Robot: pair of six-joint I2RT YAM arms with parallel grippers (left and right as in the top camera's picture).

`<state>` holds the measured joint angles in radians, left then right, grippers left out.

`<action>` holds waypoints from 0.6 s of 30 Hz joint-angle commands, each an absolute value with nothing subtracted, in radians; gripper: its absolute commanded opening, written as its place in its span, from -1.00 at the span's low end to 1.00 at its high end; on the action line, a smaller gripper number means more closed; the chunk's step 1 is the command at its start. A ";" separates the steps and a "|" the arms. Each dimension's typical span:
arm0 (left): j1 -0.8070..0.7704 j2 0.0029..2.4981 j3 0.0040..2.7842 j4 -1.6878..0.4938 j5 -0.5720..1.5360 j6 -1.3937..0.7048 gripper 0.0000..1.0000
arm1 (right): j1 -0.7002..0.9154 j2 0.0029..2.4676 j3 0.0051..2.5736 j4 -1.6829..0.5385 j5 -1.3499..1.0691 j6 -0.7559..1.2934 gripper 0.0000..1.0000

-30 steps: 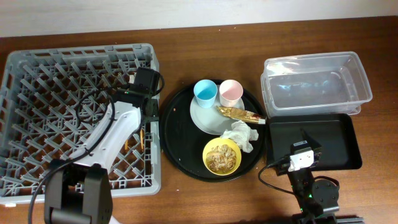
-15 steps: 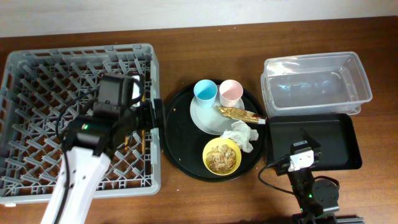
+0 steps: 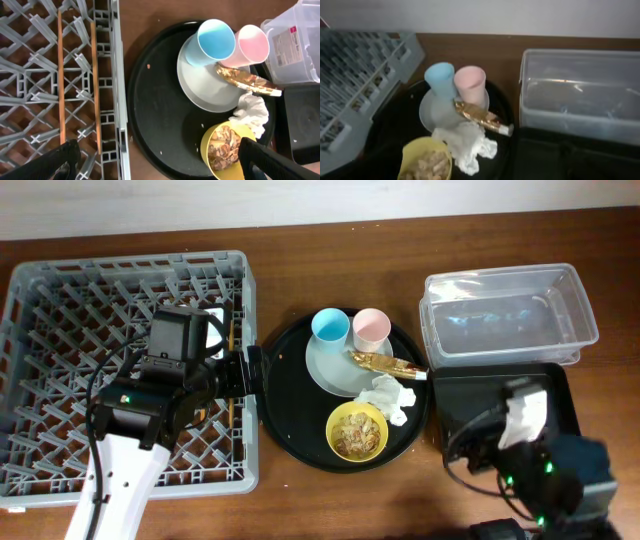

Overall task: Sort waste into correct bins and load items into the dishwasher rack
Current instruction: 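Reach the right gripper to the yellow bowl and grasp its rim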

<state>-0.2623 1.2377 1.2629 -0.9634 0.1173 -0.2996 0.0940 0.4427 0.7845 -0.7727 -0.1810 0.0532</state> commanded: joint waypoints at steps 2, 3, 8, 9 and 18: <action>-0.259 1.228 1.274 -0.963 0.127 -0.298 0.99 | 0.090 0.819 1.215 -1.134 -0.448 0.065 0.97; -0.259 1.228 1.274 -0.963 0.127 -0.298 0.99 | 0.090 0.878 1.238 -1.159 -0.677 0.096 0.97; -0.259 1.228 1.274 -0.963 0.127 -0.298 0.99 | 0.154 1.110 1.233 -1.222 -0.689 0.228 0.45; -0.259 1.228 1.274 -0.963 0.127 -0.298 0.99 | 0.271 1.153 1.222 -1.228 -0.455 0.335 0.41; -0.259 1.228 1.274 -0.963 0.127 -0.298 0.99 | 0.987 1.636 1.135 -0.888 0.169 0.645 -0.44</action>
<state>-0.2615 1.2358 1.2636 -0.9627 0.1207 -0.2993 0.9752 1.5650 1.1358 -0.8959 0.0498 0.6285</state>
